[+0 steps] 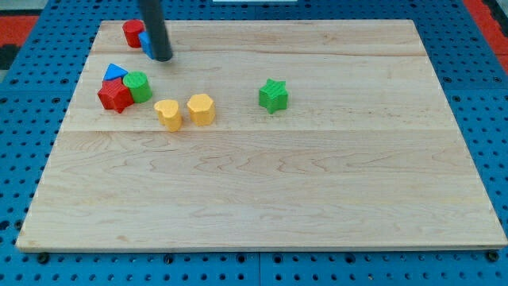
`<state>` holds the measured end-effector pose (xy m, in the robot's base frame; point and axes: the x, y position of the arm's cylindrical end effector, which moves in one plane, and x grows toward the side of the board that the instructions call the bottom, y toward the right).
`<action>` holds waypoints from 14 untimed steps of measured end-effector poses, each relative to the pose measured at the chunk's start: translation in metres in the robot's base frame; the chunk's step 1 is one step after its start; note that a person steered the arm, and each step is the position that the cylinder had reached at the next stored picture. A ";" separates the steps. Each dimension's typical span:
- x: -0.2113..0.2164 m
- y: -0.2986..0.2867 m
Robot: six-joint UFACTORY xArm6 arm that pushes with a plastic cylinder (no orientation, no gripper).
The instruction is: Push the yellow blocks and green star into the group of objects
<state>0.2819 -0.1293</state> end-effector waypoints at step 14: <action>0.128 -0.043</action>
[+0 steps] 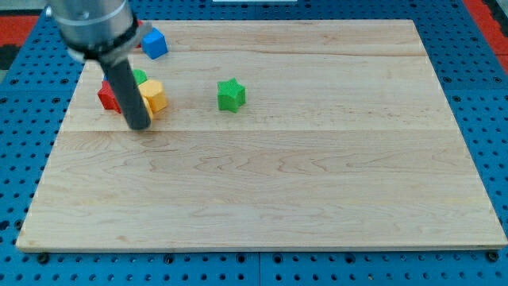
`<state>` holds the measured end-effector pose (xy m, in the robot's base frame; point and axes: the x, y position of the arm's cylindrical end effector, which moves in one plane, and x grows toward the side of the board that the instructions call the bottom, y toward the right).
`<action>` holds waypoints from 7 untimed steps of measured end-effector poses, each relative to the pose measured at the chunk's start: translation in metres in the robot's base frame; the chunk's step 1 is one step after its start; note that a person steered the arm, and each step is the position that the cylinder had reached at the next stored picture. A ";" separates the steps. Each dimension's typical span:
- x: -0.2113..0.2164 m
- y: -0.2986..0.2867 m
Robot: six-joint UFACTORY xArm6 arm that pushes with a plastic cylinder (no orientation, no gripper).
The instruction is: Push the yellow blocks and green star into the group of objects
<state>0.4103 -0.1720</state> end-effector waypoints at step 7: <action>-0.077 0.147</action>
